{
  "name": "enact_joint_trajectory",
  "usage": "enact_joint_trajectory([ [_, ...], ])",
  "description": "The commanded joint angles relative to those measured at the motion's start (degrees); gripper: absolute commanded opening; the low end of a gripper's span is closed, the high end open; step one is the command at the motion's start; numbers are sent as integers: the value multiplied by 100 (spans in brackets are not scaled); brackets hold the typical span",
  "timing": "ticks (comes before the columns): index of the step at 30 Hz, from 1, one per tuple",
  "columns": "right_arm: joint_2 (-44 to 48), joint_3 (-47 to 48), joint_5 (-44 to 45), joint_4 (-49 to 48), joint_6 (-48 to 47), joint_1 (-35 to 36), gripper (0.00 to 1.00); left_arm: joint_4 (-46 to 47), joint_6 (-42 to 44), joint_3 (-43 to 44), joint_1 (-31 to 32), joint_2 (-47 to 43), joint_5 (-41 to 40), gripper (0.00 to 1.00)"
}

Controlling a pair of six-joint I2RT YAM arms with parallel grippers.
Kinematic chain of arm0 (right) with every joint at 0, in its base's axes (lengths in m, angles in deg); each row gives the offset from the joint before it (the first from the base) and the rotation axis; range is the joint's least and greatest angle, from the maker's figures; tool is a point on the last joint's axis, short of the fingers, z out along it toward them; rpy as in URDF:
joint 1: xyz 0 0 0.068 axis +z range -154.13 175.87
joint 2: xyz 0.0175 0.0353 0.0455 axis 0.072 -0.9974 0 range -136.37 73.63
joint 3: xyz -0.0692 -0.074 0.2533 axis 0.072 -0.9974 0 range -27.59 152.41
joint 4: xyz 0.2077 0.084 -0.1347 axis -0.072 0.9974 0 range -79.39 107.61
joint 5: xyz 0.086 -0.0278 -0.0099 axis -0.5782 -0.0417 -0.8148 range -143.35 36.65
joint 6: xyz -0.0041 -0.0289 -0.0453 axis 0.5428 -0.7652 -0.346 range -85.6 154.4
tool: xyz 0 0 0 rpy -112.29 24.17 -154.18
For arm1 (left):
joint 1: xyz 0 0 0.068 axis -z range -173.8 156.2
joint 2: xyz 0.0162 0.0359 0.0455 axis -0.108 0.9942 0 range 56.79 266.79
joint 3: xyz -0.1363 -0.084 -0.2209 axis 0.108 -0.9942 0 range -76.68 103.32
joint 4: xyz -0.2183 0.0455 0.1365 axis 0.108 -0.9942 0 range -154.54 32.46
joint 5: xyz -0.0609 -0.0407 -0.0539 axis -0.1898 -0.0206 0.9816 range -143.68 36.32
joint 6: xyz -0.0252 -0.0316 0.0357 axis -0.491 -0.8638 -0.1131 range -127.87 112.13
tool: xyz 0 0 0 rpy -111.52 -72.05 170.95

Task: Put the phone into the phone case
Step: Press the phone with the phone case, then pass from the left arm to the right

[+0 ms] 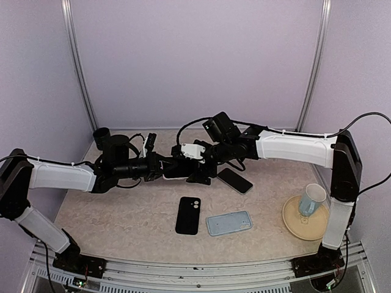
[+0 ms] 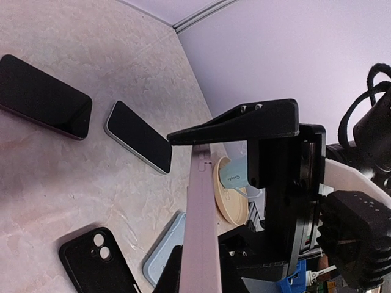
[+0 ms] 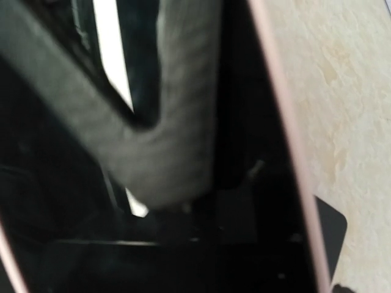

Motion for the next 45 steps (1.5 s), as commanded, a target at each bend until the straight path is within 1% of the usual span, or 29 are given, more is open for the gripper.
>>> enact_joint_trajectory([
  [1,34,338,-574,-636,455,44,94,332,280,81,95,-90,77,0],
  [6,59,259,-674,-579,280,42,93,354,258,97,95,-62,106,0],
  [9,138,94,-710,-567,21,47,94,360,245,107,95,-50,150,0],
  [17,528,-538,-796,-940,-636,100,95,447,141,133,46,22,287,0],
  [25,555,-611,-468,-609,-1038,111,99,458,109,144,16,11,324,0],
  [29,546,-636,-409,-474,-1113,109,100,456,77,149,-2,12,324,0],
  [37,484,-701,-249,-524,-1202,149,100,464,26,201,-19,40,349,0],
  [41,497,-763,-198,-583,-1258,159,96,462,24,187,-36,29,358,0],
  [45,543,-873,-181,-693,-1293,162,89,493,8,154,-50,27,370,0],
])
